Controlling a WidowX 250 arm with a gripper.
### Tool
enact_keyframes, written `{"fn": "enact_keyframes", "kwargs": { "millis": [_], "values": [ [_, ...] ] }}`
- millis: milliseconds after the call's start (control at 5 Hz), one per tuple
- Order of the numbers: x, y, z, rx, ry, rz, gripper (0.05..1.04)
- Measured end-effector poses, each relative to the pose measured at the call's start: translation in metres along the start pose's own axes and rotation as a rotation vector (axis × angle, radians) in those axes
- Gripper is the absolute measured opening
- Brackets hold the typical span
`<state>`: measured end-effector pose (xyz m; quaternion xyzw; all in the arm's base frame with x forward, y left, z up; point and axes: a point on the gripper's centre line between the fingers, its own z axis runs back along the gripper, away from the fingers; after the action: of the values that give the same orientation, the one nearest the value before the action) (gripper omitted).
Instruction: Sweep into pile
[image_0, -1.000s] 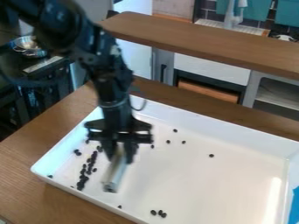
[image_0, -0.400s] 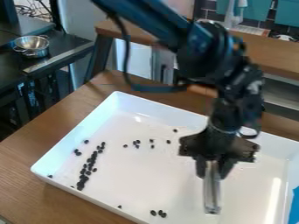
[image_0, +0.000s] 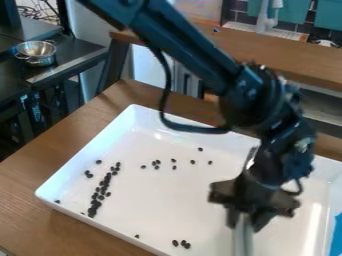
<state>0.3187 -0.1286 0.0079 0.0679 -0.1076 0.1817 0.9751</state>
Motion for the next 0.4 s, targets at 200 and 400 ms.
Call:
{"fn": "enact_keyframes", "kwargs": {
  "millis": [200, 400],
  "values": [
    [-0.006, 0.014, -0.005, -0.003, -0.008, -0.023, 0.374],
    [-0.004, 0.030, -0.011, -0.007, -0.015, -0.022, 0.374]
  ]
}}
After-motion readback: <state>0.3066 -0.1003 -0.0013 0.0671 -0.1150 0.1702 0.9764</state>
